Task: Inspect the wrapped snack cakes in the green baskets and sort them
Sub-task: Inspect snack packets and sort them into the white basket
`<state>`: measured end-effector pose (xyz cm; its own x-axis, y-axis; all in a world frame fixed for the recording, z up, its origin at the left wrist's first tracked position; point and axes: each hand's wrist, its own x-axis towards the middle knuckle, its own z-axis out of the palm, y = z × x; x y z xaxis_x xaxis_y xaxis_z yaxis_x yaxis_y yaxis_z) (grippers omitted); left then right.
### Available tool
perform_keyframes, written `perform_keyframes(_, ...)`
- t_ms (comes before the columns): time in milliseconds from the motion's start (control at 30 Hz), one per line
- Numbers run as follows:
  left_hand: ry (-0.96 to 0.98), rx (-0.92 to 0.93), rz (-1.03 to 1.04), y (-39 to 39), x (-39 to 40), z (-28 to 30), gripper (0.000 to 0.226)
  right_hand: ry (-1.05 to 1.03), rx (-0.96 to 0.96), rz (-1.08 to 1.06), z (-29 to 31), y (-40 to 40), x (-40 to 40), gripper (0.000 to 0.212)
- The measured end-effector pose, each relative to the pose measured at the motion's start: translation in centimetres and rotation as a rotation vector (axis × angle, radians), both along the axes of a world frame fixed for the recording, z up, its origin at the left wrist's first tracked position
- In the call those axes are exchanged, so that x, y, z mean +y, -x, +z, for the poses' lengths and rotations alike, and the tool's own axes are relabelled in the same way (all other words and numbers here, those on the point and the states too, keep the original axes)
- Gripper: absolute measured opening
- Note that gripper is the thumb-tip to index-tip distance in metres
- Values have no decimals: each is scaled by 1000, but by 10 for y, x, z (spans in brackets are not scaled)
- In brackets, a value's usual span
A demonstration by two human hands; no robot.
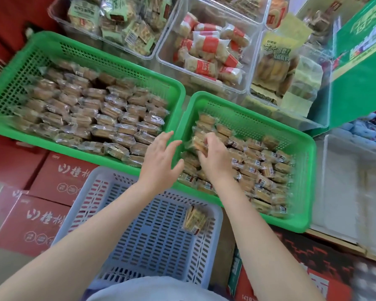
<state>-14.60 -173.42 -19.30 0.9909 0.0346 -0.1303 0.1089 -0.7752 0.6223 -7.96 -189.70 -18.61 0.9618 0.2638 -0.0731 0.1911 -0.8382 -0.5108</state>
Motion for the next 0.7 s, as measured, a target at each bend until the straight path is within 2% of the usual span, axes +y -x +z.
perform_keyframes(133, -188, 76, -133, -14, -7, -14, 58, 199, -38, 144, -31, -6, 4, 17)
perform_keyframes(333, -355, 52, -162, -24, -12, -22, 53, 73, -174, -17, -28, -23, 1, 12)
perform_keyframes(400, -377, 57, -161, -23, -13, -23, 54, 136, -160, -34, -24, -34, 3, 23)
perform_keyframes(500, -380, 73, -163, -23, -13, -22, 55, 309, -26, 20, -21, -45, 8, 40)
perform_keyframes(700, -382, 70, -156, -23, -13, -23, 56, 495, -94, 61, -30, -56, 16, 26)
